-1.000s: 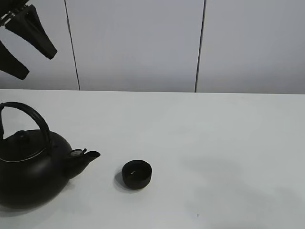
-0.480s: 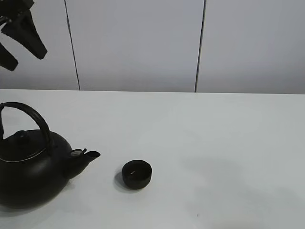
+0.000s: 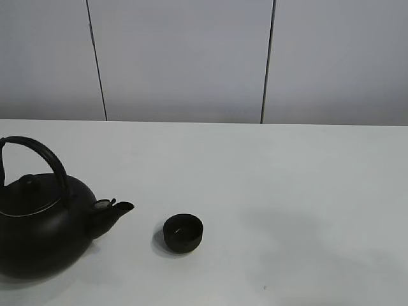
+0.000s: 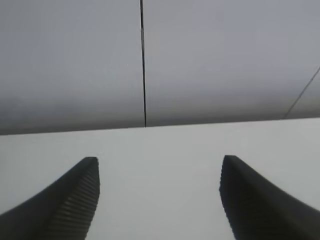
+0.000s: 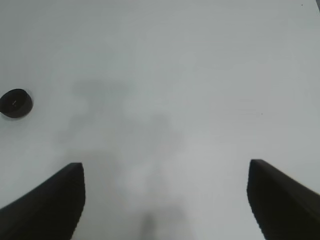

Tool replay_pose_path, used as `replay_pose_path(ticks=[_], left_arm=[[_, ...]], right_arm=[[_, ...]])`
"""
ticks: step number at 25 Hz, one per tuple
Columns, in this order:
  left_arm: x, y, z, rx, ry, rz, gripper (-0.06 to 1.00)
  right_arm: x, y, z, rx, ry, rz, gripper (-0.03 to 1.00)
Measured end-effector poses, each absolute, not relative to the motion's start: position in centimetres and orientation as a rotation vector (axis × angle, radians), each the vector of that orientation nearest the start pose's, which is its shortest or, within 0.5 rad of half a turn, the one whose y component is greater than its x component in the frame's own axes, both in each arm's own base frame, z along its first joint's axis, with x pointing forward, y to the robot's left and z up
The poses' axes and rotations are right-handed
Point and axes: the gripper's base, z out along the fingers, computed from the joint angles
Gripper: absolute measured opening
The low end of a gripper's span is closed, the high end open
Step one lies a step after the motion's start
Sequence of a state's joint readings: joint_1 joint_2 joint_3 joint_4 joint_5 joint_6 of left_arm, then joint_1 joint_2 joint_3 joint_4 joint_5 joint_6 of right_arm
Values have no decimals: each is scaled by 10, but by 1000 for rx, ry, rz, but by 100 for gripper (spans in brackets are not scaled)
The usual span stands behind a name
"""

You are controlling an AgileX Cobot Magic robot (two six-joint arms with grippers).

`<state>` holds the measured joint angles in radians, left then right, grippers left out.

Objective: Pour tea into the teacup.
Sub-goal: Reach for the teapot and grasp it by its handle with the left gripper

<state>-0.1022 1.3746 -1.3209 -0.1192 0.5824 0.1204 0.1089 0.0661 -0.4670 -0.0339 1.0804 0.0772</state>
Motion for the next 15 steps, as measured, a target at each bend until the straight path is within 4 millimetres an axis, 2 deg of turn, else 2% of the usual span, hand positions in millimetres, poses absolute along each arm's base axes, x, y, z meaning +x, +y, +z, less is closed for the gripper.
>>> replay_pose_path(ticks=[2, 6, 9, 13, 15], left_arm=[[283, -35, 401, 153, 2024, -90, 50], [240, -26, 388, 174, 1923, -5, 50], [214, -22, 368, 193, 1848, 24, 50], [185, -20, 329, 139, 1835, -30, 50], [176, -19, 304, 128, 1874, -44, 50]], right_arm=[[8, -2, 266, -34, 2163, 66, 61], [8, -2, 266, -34, 2163, 66, 61], [8, -2, 266, -34, 2163, 67, 61], [8, -2, 266, -34, 2163, 67, 61], [8, -2, 266, -34, 2163, 67, 61]])
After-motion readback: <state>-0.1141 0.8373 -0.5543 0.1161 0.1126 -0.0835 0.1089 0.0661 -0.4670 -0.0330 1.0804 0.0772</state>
